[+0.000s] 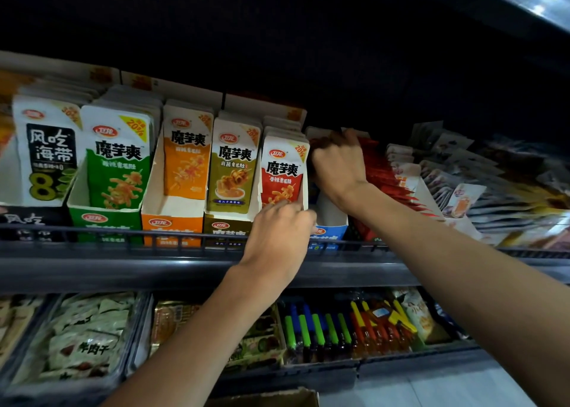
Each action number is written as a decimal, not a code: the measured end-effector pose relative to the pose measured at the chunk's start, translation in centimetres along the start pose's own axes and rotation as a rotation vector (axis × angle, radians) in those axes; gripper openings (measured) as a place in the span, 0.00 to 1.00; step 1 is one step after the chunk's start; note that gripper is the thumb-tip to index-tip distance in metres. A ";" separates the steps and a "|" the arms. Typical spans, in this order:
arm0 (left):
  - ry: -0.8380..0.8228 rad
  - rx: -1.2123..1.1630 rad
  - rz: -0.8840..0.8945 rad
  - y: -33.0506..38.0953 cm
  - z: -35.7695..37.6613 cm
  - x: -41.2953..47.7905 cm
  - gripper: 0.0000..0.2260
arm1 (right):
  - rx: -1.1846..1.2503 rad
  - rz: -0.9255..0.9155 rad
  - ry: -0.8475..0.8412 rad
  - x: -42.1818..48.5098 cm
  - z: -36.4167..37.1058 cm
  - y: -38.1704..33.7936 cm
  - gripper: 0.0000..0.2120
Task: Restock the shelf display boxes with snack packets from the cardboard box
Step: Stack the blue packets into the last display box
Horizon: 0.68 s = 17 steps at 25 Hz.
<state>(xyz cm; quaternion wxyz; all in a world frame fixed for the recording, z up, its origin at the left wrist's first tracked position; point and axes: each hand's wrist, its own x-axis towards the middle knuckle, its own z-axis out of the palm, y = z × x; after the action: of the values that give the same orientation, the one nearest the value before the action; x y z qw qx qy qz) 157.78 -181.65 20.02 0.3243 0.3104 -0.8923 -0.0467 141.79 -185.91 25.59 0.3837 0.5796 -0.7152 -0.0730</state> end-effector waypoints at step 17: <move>0.154 0.048 0.128 -0.7 -2.2 -3.7 0.12 | 0.606 0.092 0.031 -7.7 -4.1 1.6 0.01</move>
<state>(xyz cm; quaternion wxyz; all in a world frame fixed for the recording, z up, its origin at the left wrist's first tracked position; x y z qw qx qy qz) 161.71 -179.78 19.50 0.3869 0.2634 -0.8835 0.0196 143.41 -177.20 25.69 0.2069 0.6356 -0.7241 0.1701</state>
